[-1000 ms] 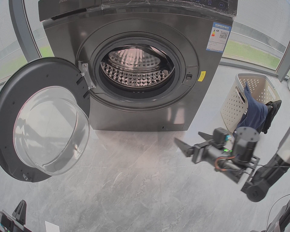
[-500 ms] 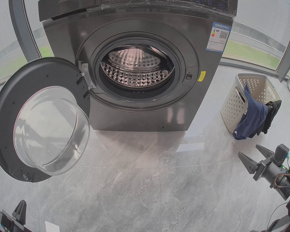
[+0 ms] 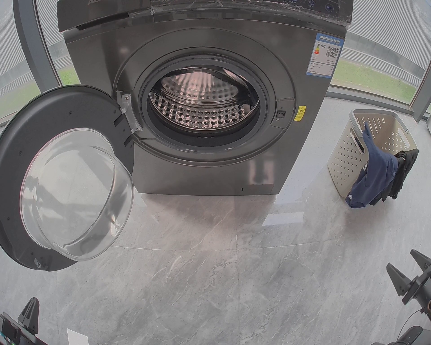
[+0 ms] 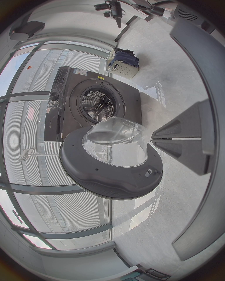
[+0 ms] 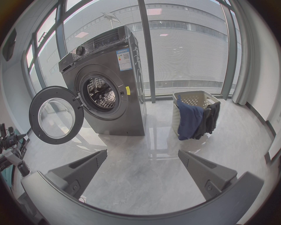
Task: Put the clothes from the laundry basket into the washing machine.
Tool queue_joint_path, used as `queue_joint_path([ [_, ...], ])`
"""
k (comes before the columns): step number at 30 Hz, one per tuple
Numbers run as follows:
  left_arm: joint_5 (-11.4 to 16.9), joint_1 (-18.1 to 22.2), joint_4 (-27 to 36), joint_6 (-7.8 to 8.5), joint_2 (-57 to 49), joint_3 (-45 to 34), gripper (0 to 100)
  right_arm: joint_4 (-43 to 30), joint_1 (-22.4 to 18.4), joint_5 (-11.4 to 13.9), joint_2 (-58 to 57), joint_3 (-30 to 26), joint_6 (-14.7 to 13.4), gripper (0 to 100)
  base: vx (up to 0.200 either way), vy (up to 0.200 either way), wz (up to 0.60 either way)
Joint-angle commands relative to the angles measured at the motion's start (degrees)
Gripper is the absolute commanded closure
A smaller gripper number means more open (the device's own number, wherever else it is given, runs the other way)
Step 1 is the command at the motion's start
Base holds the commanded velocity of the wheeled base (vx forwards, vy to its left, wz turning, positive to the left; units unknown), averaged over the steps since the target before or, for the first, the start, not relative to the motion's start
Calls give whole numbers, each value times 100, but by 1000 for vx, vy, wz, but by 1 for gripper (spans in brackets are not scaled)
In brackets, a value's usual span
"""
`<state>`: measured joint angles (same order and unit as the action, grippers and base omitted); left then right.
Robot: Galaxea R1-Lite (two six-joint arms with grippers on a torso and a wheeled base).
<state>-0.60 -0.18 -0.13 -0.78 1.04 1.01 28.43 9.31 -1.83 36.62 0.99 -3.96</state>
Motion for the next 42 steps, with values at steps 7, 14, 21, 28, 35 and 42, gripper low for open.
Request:
queue_joint_path([
  [7, -2, 1, -4, -1, -104, -101, 100, -2852, -949, -72, -3662, -90, 203, 0, 0, 0, 0],
  [14, 42, 1, -4, 60, -104, -101, 100, -2860, -940, -46, -3662, -81, 379, 0, 0, 0, 0],
  [21, -37, 1, -4, -89, -104, -101, 100, -2852, -914, 183, -3601, -90, 510, 0, 0, 0, 0],
  [28, -37, 1, -4, -107, -104, -101, 100, -2852, -931, 192, -3601, -90, 423, 0, 0, 0, 0],
  [35, -19, 1, -4, -27, -104, -101, 100, -2843, -914, 183, -3609, -90, 449, 0, 0, 0, 0],
  [42, -11, 1, 5, -1, -104, -101, 100, -2843, -914, 192, -3609, -90, 449, 0, 0, -200, 0],
])
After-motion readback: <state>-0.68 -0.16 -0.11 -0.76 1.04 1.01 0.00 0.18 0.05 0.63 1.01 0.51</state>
